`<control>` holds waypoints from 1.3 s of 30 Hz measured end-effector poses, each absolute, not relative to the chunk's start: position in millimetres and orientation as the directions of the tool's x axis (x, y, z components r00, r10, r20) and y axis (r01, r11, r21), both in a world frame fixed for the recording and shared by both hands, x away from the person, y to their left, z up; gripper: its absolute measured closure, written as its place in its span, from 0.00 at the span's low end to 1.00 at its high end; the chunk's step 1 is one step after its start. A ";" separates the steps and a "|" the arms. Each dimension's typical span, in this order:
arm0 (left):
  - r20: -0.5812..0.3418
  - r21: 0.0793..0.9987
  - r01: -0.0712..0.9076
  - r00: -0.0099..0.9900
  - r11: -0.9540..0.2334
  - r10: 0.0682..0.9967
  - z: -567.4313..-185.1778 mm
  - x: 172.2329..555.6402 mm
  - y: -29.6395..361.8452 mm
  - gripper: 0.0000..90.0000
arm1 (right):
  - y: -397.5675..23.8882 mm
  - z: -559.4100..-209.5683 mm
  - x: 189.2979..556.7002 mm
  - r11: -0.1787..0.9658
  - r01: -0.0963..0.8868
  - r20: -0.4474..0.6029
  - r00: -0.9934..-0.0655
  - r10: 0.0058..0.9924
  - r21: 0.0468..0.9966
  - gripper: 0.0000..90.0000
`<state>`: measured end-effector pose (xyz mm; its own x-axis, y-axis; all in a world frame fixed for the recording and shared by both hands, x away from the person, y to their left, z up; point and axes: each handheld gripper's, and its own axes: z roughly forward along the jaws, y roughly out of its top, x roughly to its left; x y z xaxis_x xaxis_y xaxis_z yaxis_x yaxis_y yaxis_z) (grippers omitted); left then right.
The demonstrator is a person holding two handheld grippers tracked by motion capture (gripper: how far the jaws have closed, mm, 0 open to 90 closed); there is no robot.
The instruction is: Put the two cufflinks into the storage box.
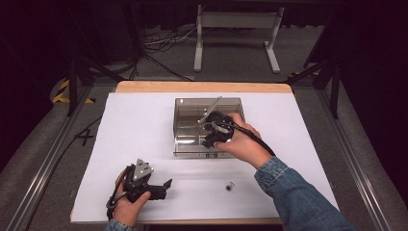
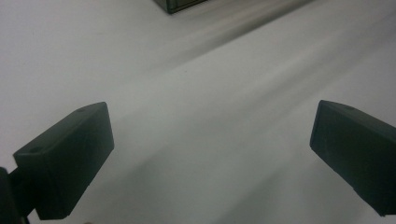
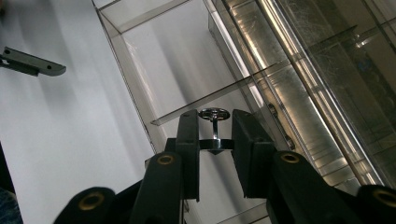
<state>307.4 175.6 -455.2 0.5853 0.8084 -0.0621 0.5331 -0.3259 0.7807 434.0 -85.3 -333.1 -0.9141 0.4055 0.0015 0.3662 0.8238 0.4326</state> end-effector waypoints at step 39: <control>-0.062 0.781 0.534 0.584 -0.326 0.809 -456.0 307.4 174.4 0.00 | -82.8 -345.1 434.6 0.830 0.375 0.008 -0.913 0.409 0.413 0.77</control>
